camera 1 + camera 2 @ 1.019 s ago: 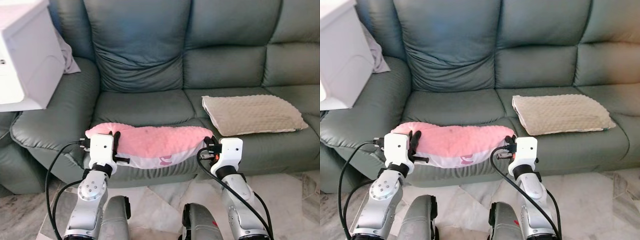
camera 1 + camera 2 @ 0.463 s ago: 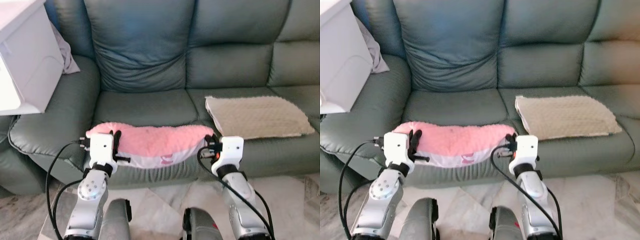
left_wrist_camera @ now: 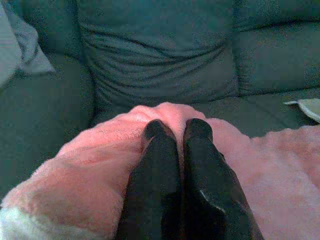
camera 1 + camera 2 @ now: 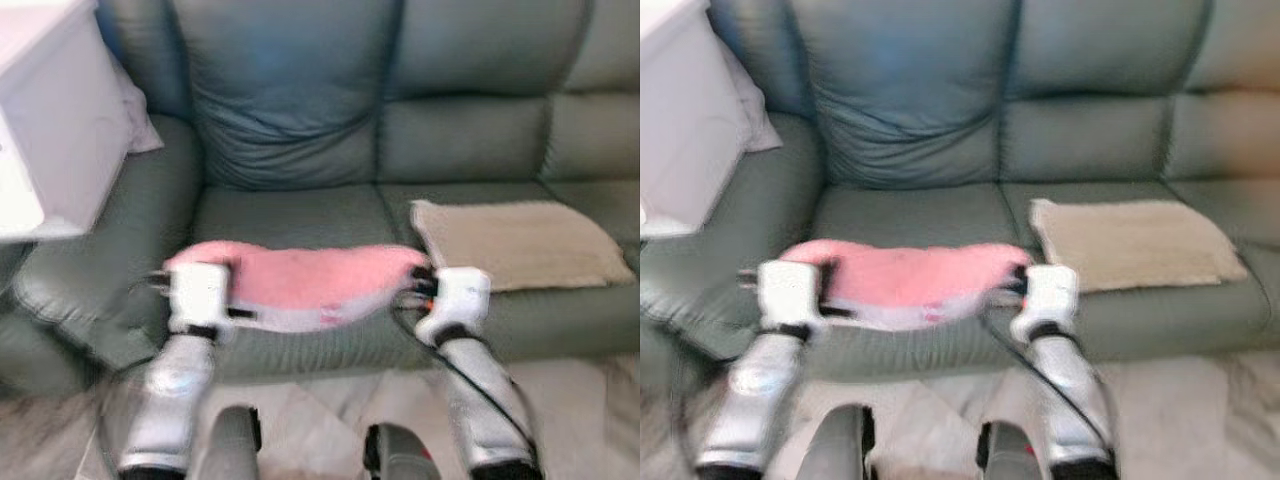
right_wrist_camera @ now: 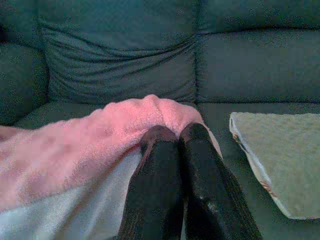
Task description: Move the pillow to the sofa
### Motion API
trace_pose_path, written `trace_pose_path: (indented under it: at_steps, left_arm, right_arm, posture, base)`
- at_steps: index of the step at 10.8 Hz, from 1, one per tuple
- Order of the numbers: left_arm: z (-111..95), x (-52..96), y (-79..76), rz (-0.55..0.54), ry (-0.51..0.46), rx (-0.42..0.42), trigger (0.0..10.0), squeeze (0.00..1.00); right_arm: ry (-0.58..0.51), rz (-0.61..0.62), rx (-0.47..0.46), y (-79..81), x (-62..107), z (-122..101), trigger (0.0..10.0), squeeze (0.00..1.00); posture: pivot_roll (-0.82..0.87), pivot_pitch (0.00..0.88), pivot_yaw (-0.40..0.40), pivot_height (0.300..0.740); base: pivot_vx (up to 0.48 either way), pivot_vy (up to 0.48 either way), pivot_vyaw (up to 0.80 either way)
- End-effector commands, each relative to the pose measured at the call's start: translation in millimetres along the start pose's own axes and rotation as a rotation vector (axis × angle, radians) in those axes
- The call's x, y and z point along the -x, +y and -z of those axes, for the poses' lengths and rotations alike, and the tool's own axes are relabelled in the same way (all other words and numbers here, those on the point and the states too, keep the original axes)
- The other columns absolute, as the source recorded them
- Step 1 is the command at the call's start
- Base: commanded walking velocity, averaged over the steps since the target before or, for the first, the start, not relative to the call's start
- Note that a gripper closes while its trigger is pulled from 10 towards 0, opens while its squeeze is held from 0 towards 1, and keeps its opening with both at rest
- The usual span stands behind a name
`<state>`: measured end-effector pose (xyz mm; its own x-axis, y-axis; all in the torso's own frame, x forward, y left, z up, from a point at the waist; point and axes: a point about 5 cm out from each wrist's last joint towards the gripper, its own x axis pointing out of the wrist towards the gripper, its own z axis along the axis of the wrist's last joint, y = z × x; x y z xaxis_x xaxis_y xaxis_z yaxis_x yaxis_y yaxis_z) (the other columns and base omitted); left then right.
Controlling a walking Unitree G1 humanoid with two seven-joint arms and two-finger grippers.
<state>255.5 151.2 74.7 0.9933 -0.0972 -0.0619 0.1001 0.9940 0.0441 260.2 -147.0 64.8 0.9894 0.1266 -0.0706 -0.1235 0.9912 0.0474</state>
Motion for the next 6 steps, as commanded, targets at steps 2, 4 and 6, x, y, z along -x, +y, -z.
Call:
trace_pose_path:
  at_steps: [2, 4, 6]
  left_arm:
    - [-4.5, -3.0, -10.3, 0.028, -0.02, 0.016, 10.0, 0.0]
    - [-4.5, -4.1, -10.1, 0.025, -0.02, 0.019, 10.0, 0.0]
    - [-3.1, -2.7, -10.2, 0.016, -0.013, 0.023, 10.0, 0.0]
  right_arm:
    - [-0.008, 0.033, 0.013, -10.7, 1.2, -1.1, 10.0, 0.0]
    - [-0.008, 0.036, 0.012, -10.8, 0.6, -0.9, 10.0, 0.0]
    - [0.008, 0.042, 0.001, -10.1, 5.0, 4.5, 10.0, 0.0]
  posture:
    - [0.0, 0.0, -0.011, 0.651]
    - [0.0, 0.0, -0.009, 0.651]
    - [0.01, 0.0, -0.014, 0.651]
  base:
    - [0.33, 0.0, 0.0]
    - [0.33, 0.0, 0.0]
    - [0.33, 0.0, 0.0]
